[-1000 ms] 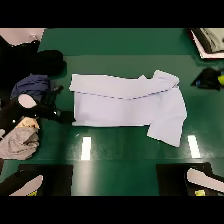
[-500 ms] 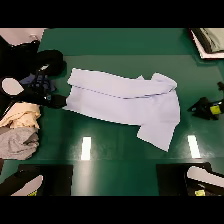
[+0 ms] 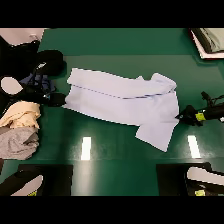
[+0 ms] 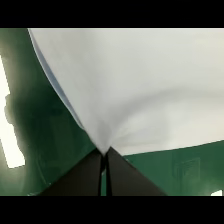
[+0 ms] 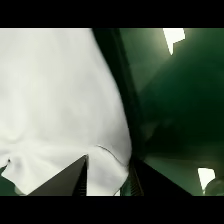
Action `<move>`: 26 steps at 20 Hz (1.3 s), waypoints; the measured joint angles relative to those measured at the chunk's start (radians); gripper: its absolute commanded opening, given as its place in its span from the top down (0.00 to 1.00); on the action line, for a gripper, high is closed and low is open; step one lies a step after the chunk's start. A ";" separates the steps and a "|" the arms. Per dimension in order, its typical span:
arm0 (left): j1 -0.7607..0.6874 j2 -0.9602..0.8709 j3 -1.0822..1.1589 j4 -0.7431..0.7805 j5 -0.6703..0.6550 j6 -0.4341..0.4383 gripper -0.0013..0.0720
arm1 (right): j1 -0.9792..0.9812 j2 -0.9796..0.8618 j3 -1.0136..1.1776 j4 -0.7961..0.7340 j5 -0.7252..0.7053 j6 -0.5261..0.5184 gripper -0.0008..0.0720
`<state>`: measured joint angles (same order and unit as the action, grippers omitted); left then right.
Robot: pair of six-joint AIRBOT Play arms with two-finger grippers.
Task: Fold the shirts.
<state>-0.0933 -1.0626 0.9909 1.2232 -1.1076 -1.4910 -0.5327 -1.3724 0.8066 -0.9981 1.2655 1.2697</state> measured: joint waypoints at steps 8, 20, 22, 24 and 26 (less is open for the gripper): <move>0.000 0.002 0.032 0.008 -0.015 -0.005 0.95 | 0.083 0.050 0.106 0.037 -0.063 -0.005 0.96; 0.000 0.041 1.015 0.016 -0.051 0.019 0.95 | 0.089 0.505 0.763 0.324 -0.127 -0.003 0.97; 0.000 0.085 1.103 0.005 -0.037 0.023 0.95 | 0.089 0.569 0.856 0.294 -0.154 0.012 0.97; 0.000 0.138 1.148 -0.005 -0.002 0.023 0.95 | 0.089 0.615 0.945 0.218 -0.172 0.052 0.97; 0.000 0.184 1.172 -0.018 0.032 0.026 0.95 | 0.089 0.636 1.034 0.116 -0.173 0.105 0.97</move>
<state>-0.0937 -0.8787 2.1632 1.2053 -1.0760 -1.4654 -0.4438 -0.7361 1.8404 -0.8818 1.0924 1.3750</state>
